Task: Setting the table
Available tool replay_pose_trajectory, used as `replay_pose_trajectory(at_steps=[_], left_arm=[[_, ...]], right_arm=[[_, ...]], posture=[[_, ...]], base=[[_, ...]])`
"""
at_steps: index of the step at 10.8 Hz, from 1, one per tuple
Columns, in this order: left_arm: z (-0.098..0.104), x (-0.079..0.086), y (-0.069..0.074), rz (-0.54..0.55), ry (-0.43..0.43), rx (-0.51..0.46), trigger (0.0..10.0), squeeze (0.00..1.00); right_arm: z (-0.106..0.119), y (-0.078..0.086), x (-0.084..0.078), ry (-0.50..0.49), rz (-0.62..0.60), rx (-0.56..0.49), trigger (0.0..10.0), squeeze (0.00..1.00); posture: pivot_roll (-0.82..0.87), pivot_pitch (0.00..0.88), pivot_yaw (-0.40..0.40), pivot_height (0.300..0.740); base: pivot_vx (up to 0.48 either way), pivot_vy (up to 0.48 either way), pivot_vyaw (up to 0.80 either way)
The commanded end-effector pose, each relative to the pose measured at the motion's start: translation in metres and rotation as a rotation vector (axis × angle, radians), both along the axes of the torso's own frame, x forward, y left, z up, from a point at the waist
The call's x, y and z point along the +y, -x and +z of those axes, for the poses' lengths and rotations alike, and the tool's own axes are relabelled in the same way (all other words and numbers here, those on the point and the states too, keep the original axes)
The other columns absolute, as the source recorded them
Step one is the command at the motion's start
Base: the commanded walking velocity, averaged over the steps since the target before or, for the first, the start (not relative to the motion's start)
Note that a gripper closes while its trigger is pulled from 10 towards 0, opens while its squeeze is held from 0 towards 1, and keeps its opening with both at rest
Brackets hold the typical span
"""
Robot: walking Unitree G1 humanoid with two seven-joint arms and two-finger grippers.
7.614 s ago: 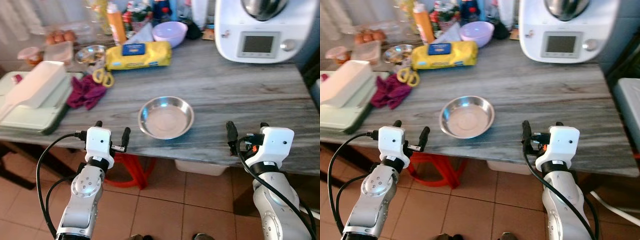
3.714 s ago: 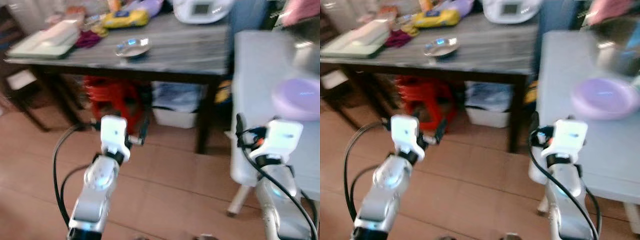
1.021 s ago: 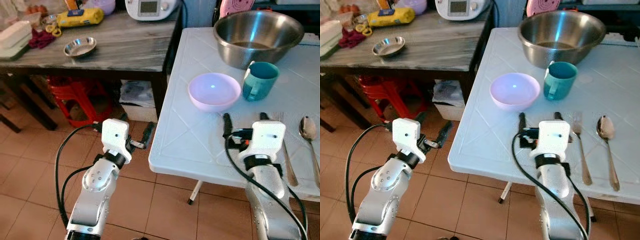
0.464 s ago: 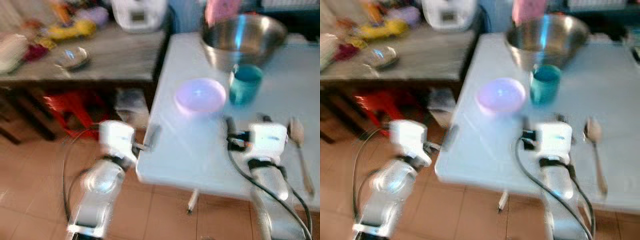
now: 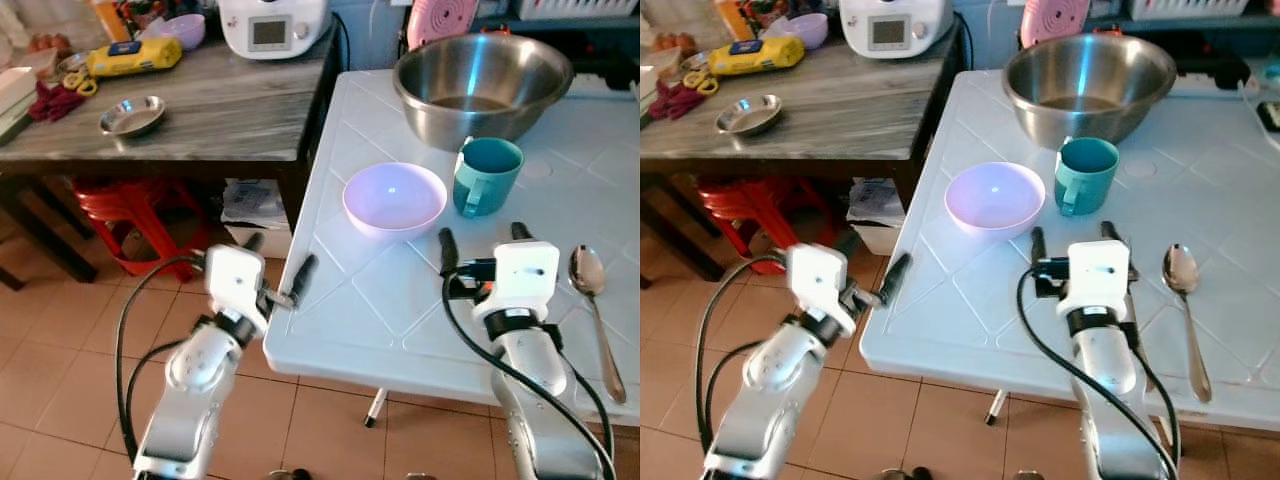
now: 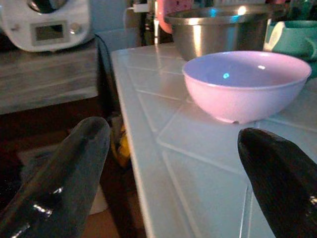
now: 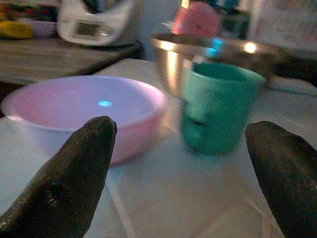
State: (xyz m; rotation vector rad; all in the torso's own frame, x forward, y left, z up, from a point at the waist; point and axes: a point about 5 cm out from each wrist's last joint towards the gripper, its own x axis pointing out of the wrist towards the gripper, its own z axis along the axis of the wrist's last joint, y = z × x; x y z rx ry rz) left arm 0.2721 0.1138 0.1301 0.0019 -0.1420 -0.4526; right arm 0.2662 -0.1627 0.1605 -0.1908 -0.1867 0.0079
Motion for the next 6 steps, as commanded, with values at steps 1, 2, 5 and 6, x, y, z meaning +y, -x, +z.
replay_pose_trajectory(at_steps=[1,2,5,6], left_arm=[[-0.008,0.009,0.002,0.011,-0.028,0.025,10.0,0.0],[-0.01,0.011,0.003,0.005,-0.035,0.03,10.0,0.0],[-0.012,0.009,0.007,-0.049,-0.018,0.033,10.0,0.0],[-0.011,0.005,0.012,-0.118,-0.028,0.009,10.0,0.0]], right_arm=[[0.006,0.001,0.012,0.007,0.066,-0.021,10.0,0.0],[0.007,0.001,0.016,0.029,0.097,-0.024,10.0,0.0],[0.006,0.0,0.022,0.102,0.165,0.021,10.0,0.0],[0.009,-0.005,0.023,0.124,0.204,0.052,10.0,0.0]], posture=[[-0.14,0.156,0.117,0.74],[-0.14,0.16,0.115,0.74],[-0.15,0.164,0.109,0.74],[-0.15,0.167,0.104,0.74]], base=[[0.0,0.0,0.0],[0.0,0.0,0.0],[0.0,0.0,0.0],[0.0,0.0,0.0]])
